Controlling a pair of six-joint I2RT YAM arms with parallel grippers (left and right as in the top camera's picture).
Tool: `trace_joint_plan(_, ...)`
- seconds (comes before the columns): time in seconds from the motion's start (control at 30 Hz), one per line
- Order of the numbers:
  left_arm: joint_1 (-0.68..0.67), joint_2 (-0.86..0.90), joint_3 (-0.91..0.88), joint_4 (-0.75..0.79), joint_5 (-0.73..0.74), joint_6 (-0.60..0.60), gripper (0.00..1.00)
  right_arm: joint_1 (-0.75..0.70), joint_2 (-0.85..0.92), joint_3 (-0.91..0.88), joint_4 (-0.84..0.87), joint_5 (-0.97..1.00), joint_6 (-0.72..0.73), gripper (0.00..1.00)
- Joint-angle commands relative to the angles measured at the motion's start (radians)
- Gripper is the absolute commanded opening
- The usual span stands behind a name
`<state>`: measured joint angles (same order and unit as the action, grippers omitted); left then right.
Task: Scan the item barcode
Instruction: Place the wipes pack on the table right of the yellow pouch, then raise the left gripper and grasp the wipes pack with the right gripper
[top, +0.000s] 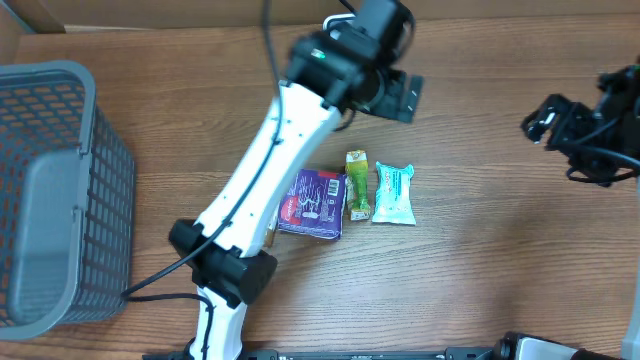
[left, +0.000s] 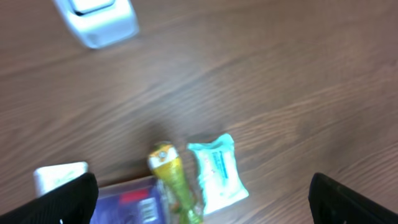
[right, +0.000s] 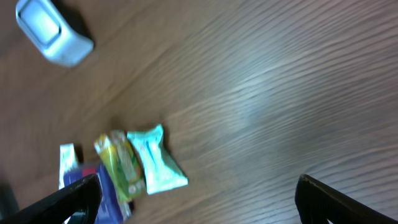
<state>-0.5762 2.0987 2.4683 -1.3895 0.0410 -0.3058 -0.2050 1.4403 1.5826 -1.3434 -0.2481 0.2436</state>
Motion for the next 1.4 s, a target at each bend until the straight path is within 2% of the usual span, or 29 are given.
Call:
trace_joint_plan(0.0, 0.057, -0.007, 0.174, -0.106, 0.003, 0.042, 1.0, 0.063, 0.04, -0.05, 0.004, -0.036, -0.076, 1.0)
trace_joint_plan(0.2, 0.15, -0.028, 0.349, -0.3, 0.0, 0.045, 0.99, 0.178, 0.093, -0.181, 0.09, -0.081, -0.099, 1.0)
trace_joint_plan(0.3, 0.187, -0.06, 0.355, -0.3, 0.016, 0.068, 1.0, 0.227, 0.113, -0.246, 0.146, -0.129, -0.099, 1.0)
trace_joint_plan(0.5, 0.221, -0.077, 0.354, -0.3, -0.051, 0.104, 1.0, 0.352, 0.124, -0.391, 0.33, -0.127, -0.068, 1.0)
trace_joint_plan(0.57, 0.223, -0.075, 0.354, -0.3, -0.051, 0.104, 1.0, 0.382, 0.124, -0.435, 0.404, -0.119, -0.023, 0.96)
trace_joint_plan(0.67, 0.222, -0.075, 0.354, -0.3, -0.051, 0.104, 1.0, 0.439, 0.125, -0.524, 0.547, -0.112, 0.05, 0.86)
trace_joint_plan(0.83, 0.222, -0.075, 0.354, -0.3, -0.051, 0.104, 1.0, 0.48, 0.126, -0.612, 0.66, -0.109, 0.097, 0.75)
trace_joint_plan(0.9, 0.222, -0.075, 0.354, -0.3, -0.051, 0.104, 0.99, 0.48, 0.126, -0.635, 0.684, -0.109, 0.102, 0.64)
trace_joint_plan(1.0, 0.222, -0.075, 0.354, -0.3, -0.051, 0.104, 1.0, 0.48, 0.126, -0.671, 0.729, -0.109, 0.1, 0.56)
trace_joint_plan(1.37, 0.222, -0.075, 0.354, -0.3, -0.051, 0.104, 0.99, 0.481, 0.207, -0.748, 0.876, -0.113, 0.067, 0.55)
